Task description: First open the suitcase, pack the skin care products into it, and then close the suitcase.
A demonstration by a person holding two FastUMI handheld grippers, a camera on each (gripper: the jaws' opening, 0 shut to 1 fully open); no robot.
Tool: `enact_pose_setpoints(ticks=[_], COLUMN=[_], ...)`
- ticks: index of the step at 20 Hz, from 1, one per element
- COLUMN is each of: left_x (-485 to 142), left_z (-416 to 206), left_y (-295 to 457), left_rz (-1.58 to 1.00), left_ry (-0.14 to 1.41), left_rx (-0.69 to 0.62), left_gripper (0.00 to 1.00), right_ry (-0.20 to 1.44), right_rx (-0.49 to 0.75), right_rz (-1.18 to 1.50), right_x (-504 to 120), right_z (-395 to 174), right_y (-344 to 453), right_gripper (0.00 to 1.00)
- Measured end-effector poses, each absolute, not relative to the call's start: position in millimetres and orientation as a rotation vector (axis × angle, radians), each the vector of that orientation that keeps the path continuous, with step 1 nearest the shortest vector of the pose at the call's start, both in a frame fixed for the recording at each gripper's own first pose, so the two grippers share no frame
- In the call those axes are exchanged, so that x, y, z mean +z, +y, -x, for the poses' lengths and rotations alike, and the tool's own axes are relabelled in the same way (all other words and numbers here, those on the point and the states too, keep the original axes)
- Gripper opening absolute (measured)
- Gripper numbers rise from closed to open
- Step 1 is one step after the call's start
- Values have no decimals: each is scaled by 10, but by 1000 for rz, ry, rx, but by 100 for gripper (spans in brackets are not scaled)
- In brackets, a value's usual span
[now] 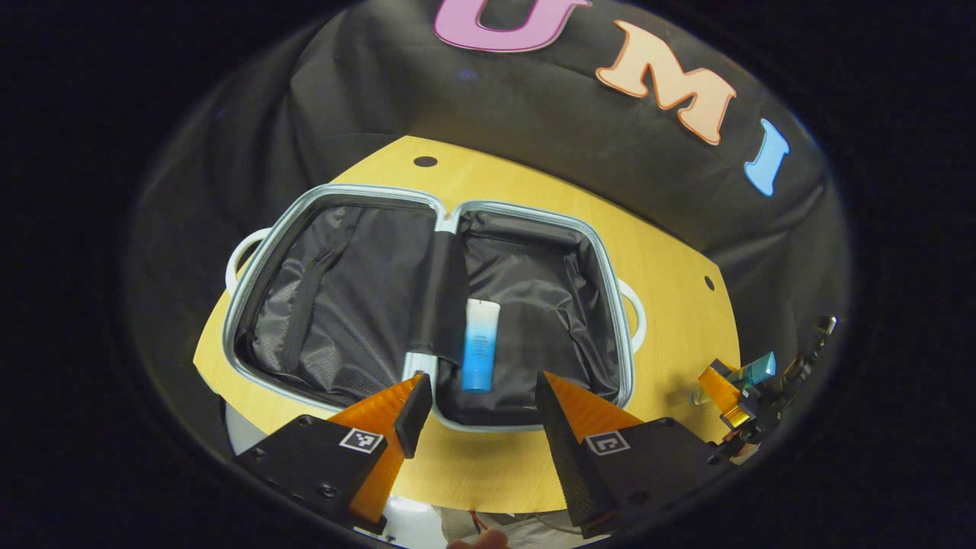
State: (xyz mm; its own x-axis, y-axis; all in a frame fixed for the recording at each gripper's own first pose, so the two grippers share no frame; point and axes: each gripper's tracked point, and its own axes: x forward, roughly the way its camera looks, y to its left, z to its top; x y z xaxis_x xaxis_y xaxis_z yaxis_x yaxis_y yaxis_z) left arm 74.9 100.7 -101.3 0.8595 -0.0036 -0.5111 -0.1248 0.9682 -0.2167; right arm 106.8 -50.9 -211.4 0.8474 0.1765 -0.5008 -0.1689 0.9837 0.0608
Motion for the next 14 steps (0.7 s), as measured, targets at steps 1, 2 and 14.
enact_pose_setpoints(ticks=[1, 2, 14], left_x=[-1018, -998, -886], left_z=[-721, -686, -433], left_y=[1102, 1208, 2596], left_rz=[258, 264, 315], left_ry=[534, 527, 516], left_rx=[69, 72, 155], left_gripper=[81, 81, 95], right_ry=[534, 534, 662], right_rx=[194, 208, 321], right_rz=[-34, -49, -12], right_x=[-2060, -2005, -2563], right_z=[-1106, -1135, -1711], right_y=[-364, -198, 1469], right_gripper=[48, 46, 48])
